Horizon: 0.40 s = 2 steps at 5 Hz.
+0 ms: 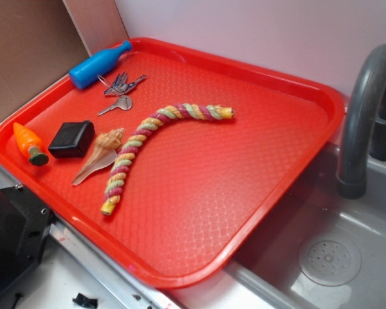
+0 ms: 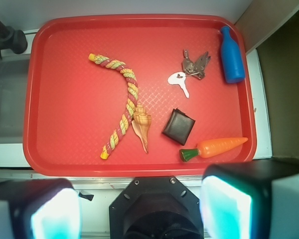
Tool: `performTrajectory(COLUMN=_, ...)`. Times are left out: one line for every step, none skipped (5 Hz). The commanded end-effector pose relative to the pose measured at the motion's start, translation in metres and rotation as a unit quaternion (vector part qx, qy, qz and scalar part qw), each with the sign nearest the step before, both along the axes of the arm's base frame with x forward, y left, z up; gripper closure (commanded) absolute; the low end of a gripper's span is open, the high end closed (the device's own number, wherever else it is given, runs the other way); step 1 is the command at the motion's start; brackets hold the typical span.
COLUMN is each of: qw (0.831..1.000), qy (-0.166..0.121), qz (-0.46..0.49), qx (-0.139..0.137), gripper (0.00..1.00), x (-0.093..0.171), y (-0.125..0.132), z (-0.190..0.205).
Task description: Grab the shell.
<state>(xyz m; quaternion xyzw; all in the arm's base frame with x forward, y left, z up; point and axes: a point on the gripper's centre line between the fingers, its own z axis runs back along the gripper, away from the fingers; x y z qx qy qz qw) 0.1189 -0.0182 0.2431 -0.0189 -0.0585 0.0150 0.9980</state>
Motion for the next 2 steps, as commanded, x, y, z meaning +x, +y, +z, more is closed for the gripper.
performTrajectory(qw=1.000, qy=0.000, qz=0.000, qx=0.000, gripper=0.00, x=0.0000, y=0.0000, z=0.0000)
performTrajectory(qw=0.999, qy=-0.011, qz=-0.035, qx=0.022, gripper=0.00, x=0.0065, y=0.0060, z=-0.0086)
